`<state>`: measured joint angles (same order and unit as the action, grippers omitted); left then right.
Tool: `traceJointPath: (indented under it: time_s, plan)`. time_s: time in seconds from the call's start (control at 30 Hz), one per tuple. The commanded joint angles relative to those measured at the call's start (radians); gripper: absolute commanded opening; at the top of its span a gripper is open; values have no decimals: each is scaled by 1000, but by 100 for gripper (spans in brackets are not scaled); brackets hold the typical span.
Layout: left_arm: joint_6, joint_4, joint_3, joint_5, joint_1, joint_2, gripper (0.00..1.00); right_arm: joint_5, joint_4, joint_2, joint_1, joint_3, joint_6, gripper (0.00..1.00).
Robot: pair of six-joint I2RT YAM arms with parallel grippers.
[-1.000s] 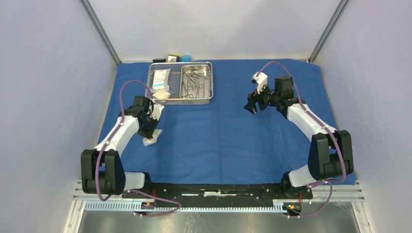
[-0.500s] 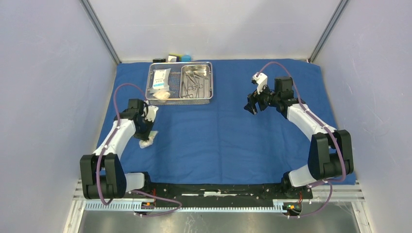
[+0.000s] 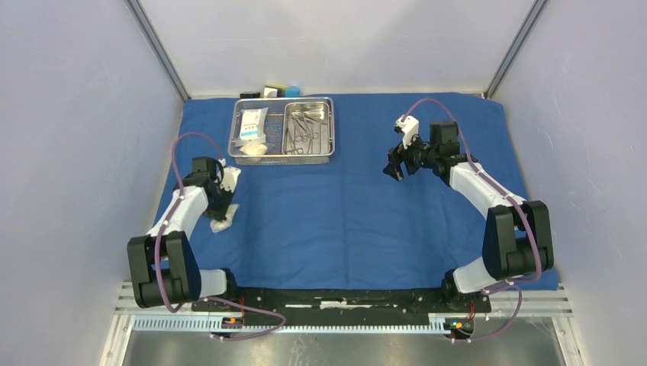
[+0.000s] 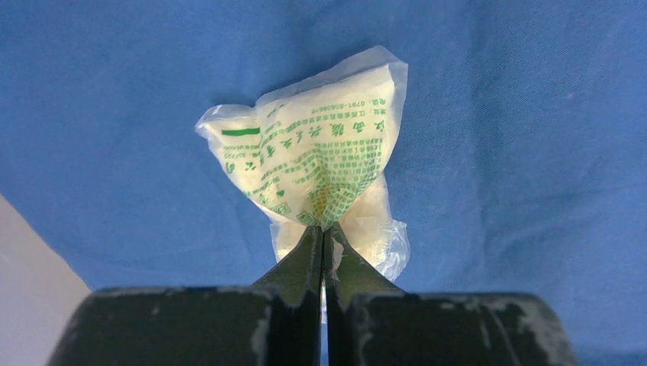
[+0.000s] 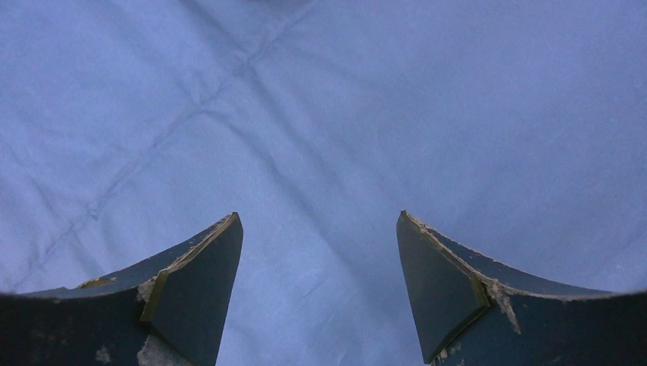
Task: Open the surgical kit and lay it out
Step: Place the medical item in the surgical kit.
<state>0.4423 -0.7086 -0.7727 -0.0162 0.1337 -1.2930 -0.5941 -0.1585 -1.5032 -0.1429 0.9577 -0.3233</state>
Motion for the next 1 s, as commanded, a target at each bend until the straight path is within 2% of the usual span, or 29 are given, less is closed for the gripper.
traceJointPath:
  time_s: [0.0,0.13,0.2,0.33,0.47,0.57,0.7,0.97]
  plan:
    - [69,57,31,-7,10,-42,5,-9,21,-5,0,1,-16,81]
    - [80,34,29,-21,16,-61,13,-9,20,-8,-1,4,-17,81]
    - [76,14,15,-11,19,-52,24,-10,17,-9,0,5,-17,81]
    - [52,-41,-65,11,18,-25,56,-13,17,-11,0,6,-19,81]
    - [33,-72,-213,82,17,-18,79,-19,17,-18,0,8,-22,81]
    - [-24,-58,-340,136,3,-68,92,-21,10,-26,0,14,-28,81]
    - [-120,-16,-535,137,-63,-217,95,-23,9,-31,0,16,-30,81]
    - [-244,42,-935,95,-173,-611,87,-16,5,-33,0,14,-42,81]
